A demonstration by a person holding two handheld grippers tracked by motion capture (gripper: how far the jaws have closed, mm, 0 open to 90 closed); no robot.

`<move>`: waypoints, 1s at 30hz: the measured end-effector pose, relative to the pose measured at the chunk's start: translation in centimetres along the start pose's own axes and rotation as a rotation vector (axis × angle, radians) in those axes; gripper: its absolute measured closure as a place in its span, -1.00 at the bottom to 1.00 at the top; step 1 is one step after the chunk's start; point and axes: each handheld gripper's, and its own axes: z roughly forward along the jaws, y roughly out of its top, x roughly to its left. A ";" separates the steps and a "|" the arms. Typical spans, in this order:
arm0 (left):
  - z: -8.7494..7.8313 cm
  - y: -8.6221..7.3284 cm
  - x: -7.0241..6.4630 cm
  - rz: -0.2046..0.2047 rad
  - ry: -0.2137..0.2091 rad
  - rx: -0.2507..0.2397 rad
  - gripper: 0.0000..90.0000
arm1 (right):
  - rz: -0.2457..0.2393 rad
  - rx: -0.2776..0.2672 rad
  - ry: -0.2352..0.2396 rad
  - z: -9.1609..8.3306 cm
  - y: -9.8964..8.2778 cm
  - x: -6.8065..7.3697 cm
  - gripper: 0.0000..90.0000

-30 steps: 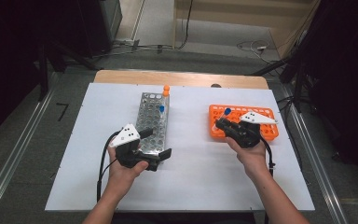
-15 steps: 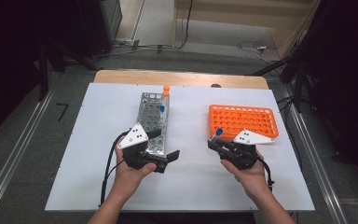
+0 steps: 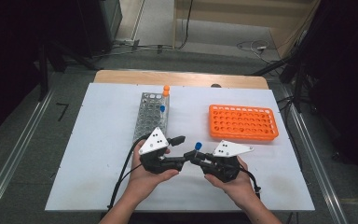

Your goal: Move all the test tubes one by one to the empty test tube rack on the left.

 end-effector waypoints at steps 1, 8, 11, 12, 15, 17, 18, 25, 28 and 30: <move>0.1 0.0 -0.1 0.009 -0.014 0.006 0.03 | -0.004 0.003 0.005 0.1 0.0 0.1 0.67; 0.9 -0.2 -0.7 0.037 -0.046 0.032 0.47 | -0.033 0.030 0.035 0.7 0.0 1.1 0.67; 1.0 -0.3 -0.8 0.051 -0.037 0.054 0.64 | -0.043 0.035 0.038 0.8 0.0 1.3 0.67; 1.0 -0.3 -0.8 0.052 -0.030 0.054 0.66 | -0.043 0.037 0.039 0.9 -0.1 1.2 0.67; 0.9 -0.3 -0.6 0.048 -0.027 0.056 0.69 | -0.035 0.035 0.043 0.9 -0.2 1.2 0.67; 0.9 -0.3 -0.4 0.036 -0.031 0.053 0.69 | -0.034 0.031 0.047 0.9 -0.2 1.1 0.66; 0.9 -0.3 -0.4 0.030 -0.030 0.051 0.69 | -0.035 0.028 0.050 0.9 -0.2 1.0 0.66; 0.2 0.0 0.5 0.019 -0.011 0.032 0.70 | -0.052 0.025 0.025 -0.2 -0.1 0.4 0.14; -0.3 0.1 1.3 0.006 0.018 0.015 0.70 | -0.036 0.008 0.023 -1.1 -0.1 -0.1 -0.21; -0.6 0.3 1.8 -0.001 0.038 0.009 0.70 | -0.027 -0.002 0.007 -1.8 -0.3 -0.7 -0.42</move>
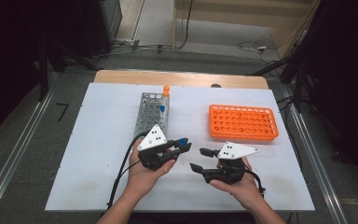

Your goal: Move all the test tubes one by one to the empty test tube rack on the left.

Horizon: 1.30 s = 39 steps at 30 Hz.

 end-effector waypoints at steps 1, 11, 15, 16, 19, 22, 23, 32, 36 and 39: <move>-0.1 0.1 0.3 -0.003 0.012 -0.003 0.70 | 0.005 -0.005 -0.009 -0.3 -0.1 -0.3 -0.49; -1.5 1.4 3.3 -0.017 0.118 -0.050 0.70 | 0.055 -0.029 -0.082 -4.3 -2.0 -3.2 -1.00; -1.9 2.0 4.6 -0.011 0.166 -0.065 0.70 | 0.069 -0.036 -0.081 -5.8 -2.9 -4.2 -1.00; -2.0 2.2 4.9 -0.012 0.174 -0.069 0.70 | 0.070 -0.033 -0.089 -6.0 -3.1 -4.4 -1.00; -2.1 2.6 5.8 -0.005 0.206 -0.079 0.70 | 0.089 -0.035 -0.104 -6.9 -3.9 -5.1 -1.00; -1.9 2.8 6.7 -0.015 0.233 -0.092 0.70 | 0.095 -0.028 -0.119 -7.5 -4.6 -5.5 -1.00; -1.8 2.8 7.0 -0.022 0.238 -0.100 0.70 | 0.102 -0.026 -0.123 -7.6 -4.8 -5.6 -1.00; -0.1 2.5 8.6 -0.059 0.305 -0.122 0.70 | 0.117 -0.027 -0.155 -8.3 -5.5 -6.7 -1.00; 0.5 2.2 8.8 -0.044 0.345 -0.100 0.70 | 0.113 -0.025 -0.155 -8.2 -5.6 -6.7 -1.00; 0.7 1.9 8.7 -0.032 0.367 -0.084 0.70 | 0.113 -0.026 -0.154 -8.3 -5.7 -6.7 -1.00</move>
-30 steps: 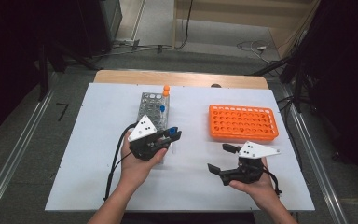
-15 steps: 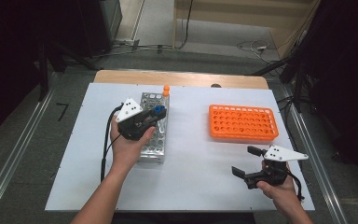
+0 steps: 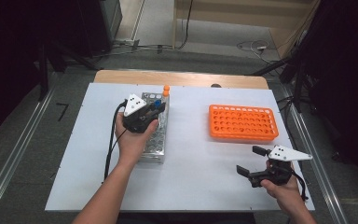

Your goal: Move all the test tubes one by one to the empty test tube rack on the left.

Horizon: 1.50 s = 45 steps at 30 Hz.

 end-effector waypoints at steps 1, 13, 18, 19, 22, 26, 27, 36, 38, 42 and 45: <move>0.0 -0.1 -0.1 0.008 0.001 0.010 0.70 | -0.003 -0.001 -0.001 0.0 0.0 -0.1 -1.00; 0.8 -0.8 -0.5 0.019 -0.010 0.106 0.69 | 0.001 -0.002 -0.010 0.0 0.0 -0.3 -1.00; 1.0 -0.9 -0.4 0.010 -0.005 0.147 0.67 | 0.007 -0.006 -0.011 0.0 0.0 -0.4 -1.00; 1.1 -0.9 -0.4 0.008 -0.004 0.155 0.67 | 0.008 -0.007 -0.010 0.0 -0.1 -0.5 -1.00; 1.2 -1.0 -0.5 0.024 -0.008 0.181 0.66 | 0.007 -0.007 -0.011 0.0 -0.1 -0.5 -1.00; 1.3 -0.9 -0.6 0.030 -0.015 0.188 0.55 | 0.010 -0.006 -0.013 0.0 0.0 -0.5 -1.00; 1.2 -0.9 -0.6 0.034 -0.019 0.189 0.50 | 0.010 -0.005 -0.013 0.0 0.0 -0.5 -1.00; 0.2 -0.7 -0.3 0.010 -0.080 0.136 0.11 | 0.012 -0.006 -0.018 0.1 -0.1 -0.6 -1.00; -0.2 -0.8 -0.4 0.010 -0.092 0.126 -0.02 | 0.011 -0.006 -0.018 0.1 -0.1 -0.6 -1.00; -1.1 -0.9 -0.5 -0.005 -0.115 0.114 -0.31 | 0.009 -0.004 -0.018 0.2 -0.1 -0.7 -1.00; -2.0 -1.0 -0.5 -0.019 -0.125 0.102 -0.49 | 0.012 0.000 -0.020 0.3 -0.1 -0.7 -1.00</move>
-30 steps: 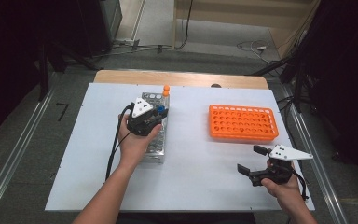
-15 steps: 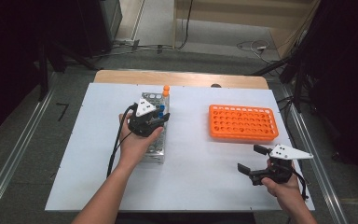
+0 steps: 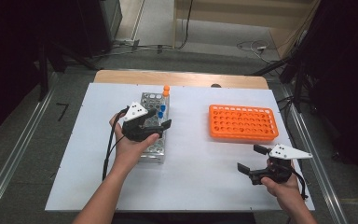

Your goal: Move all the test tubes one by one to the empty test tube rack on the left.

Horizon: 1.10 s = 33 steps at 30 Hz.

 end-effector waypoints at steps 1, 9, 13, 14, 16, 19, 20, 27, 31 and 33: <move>-0.3 -0.1 -0.1 -0.002 -0.001 -0.002 -0.55 | -0.001 0.001 0.000 0.0 0.0 0.0 -1.00; -3.0 -1.0 -0.6 0.000 -0.015 -0.014 -0.89 | -0.004 0.006 -0.009 0.2 -0.1 -0.1 -1.00; -4.5 -1.7 -0.8 0.004 -0.021 -0.026 -0.98 | -0.005 0.007 -0.016 0.3 -0.2 -0.3 -1.00; -4.8 -1.9 -0.9 0.000 -0.020 -0.028 -0.99 | -0.001 0.008 -0.015 0.3 -0.2 -0.3 -1.00; -5.5 -2.4 -0.9 0.002 -0.016 -0.030 -0.99 | -0.004 0.013 -0.017 0.4 -0.3 -0.3 -1.00; -6.6 -3.2 -0.7 -0.002 -0.019 -0.035 -1.00 | -0.001 0.018 -0.016 0.5 -0.4 -0.3 -1.00; -6.9 -3.5 -0.6 -0.005 -0.015 -0.036 -1.00 | 0.001 0.016 -0.019 0.6 -0.5 -0.4 -1.00; -9.4 -6.0 0.5 -0.034 -0.006 -0.054 -1.00 | 0.005 0.014 -0.045 0.6 -1.0 -1.2 -1.00; -10.4 -7.1 0.9 -0.020 0.015 -0.034 -1.00 | 0.014 0.002 -0.048 0.5 -1.5 -1.6 -1.00; -11.0 -7.1 1.1 -0.027 0.025 -0.044 -1.00 | 0.011 0.000 -0.047 0.5 -1.7 -1.8 -1.00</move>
